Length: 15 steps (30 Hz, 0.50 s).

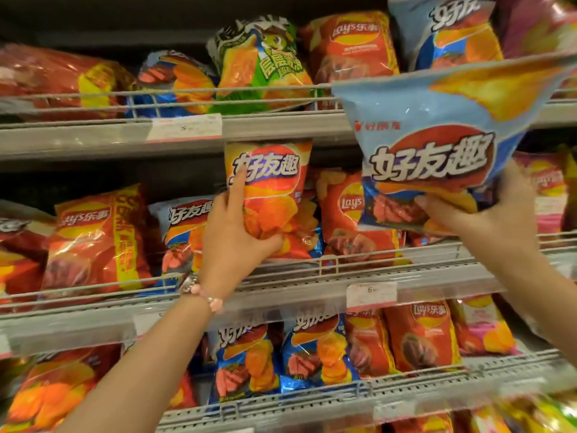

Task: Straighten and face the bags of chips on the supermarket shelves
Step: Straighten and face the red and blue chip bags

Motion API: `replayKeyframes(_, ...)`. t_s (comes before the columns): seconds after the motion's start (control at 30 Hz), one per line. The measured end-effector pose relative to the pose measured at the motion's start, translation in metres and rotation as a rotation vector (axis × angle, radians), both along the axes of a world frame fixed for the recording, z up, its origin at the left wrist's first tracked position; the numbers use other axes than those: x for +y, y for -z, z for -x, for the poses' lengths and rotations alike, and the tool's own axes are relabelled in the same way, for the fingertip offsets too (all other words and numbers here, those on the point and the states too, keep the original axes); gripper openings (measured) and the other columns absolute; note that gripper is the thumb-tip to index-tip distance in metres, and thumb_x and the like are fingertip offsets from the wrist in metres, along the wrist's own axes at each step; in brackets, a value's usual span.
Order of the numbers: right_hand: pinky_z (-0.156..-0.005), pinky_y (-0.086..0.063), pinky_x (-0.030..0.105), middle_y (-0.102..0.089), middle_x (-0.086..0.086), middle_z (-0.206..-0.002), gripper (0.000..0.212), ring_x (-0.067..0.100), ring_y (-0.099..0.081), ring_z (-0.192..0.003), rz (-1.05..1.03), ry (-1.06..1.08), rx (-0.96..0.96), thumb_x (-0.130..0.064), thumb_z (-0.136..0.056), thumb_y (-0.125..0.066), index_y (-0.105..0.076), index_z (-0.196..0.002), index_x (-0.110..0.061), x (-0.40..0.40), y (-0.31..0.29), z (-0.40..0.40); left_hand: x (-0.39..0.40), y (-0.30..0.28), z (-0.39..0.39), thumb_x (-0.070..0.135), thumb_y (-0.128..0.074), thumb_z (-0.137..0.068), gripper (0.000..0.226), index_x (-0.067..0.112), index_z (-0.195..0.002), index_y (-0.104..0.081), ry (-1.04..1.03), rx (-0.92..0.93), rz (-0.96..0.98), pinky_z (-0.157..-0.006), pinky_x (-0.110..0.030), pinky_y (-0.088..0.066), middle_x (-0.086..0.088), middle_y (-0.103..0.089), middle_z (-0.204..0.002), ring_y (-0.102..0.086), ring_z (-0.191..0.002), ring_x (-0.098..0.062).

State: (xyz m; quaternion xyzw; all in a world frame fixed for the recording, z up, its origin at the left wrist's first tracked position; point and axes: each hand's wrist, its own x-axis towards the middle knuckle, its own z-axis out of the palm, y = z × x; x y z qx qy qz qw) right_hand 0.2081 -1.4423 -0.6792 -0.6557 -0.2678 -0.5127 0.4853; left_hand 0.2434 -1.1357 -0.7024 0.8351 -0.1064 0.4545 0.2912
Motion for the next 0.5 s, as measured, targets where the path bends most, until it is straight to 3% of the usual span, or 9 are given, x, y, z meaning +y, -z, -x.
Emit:
replayKeyframes(0.1,-0.069,-0.046,0.004,-0.064,-0.028,-0.095,0.051,-0.015,-0.061,-0.086,0.035,-0.062,0.109,-0.009,-0.067,-0.082,-0.057,-0.106,-0.030,0.003,-0.002,-0.001,0.011,-0.011,0.013,0.045,-0.079,-0.056,0.117,0.042,-0.150,-0.010,-0.091,0.027,-0.086,-0.083,-0.033,-0.040,-0.009,-0.046,-0.123,-0.050,-0.109,-0.029)
replayKeyframes(0.23,-0.067,-0.047,0.005,-0.068,-0.032,-0.085,0.050,-0.013,-0.063,-0.079,0.206,-0.098,0.267,-0.005,-0.063,-0.084,-0.061,-0.091,-0.040,0.014,-0.010,-0.004,0.030,-0.014,0.031,0.049,-0.072,-0.055,0.113,0.042,-0.150,-0.011,-0.224,0.056,-0.173,-0.085,-0.041,-0.044,-0.012,-0.047,-0.121,-0.052,-0.108,-0.033)
replayKeyframes(0.33,-0.058,-0.050,0.009,-0.072,-0.023,-0.078,0.039,-0.005,-0.067,-0.071,0.270,-0.186,0.448,-0.008,-0.060,-0.084,-0.066,-0.085,-0.031,0.027,-0.014,-0.014,0.050,-0.020,0.044,0.051,-0.073,-0.055,0.113,0.043,-0.150,-0.012,-0.240,0.107,-0.105,-0.086,-0.039,-0.044,-0.011,-0.049,-0.120,-0.053,-0.109,-0.033)
replayKeyframes(0.43,-0.061,-0.053,0.020,-0.073,-0.015,-0.075,0.035,0.001,-0.068,-0.070,0.230,-0.204,0.585,-0.015,-0.058,-0.086,-0.067,-0.086,-0.025,0.047,-0.017,-0.024,0.069,-0.025,0.055,0.054,-0.073,-0.053,0.112,0.043,-0.149,-0.015,-0.215,0.111,-0.013,-0.088,-0.040,-0.043,-0.011,-0.051,-0.123,-0.053,-0.111,-0.033)
replayKeyframes(0.5,-0.055,-0.050,0.014,-0.071,-0.020,-0.069,0.034,-0.004,-0.066,-0.065,0.248,-0.221,0.632,-0.012,-0.061,-0.086,-0.065,-0.085,-0.026,0.061,-0.018,-0.029,0.078,-0.023,0.063,0.057,-0.074,-0.052,0.112,0.043,-0.148,-0.017,-0.194,0.100,0.030,-0.093,-0.044,-0.045,-0.011,-0.051,-0.128,-0.052,-0.114,-0.032)
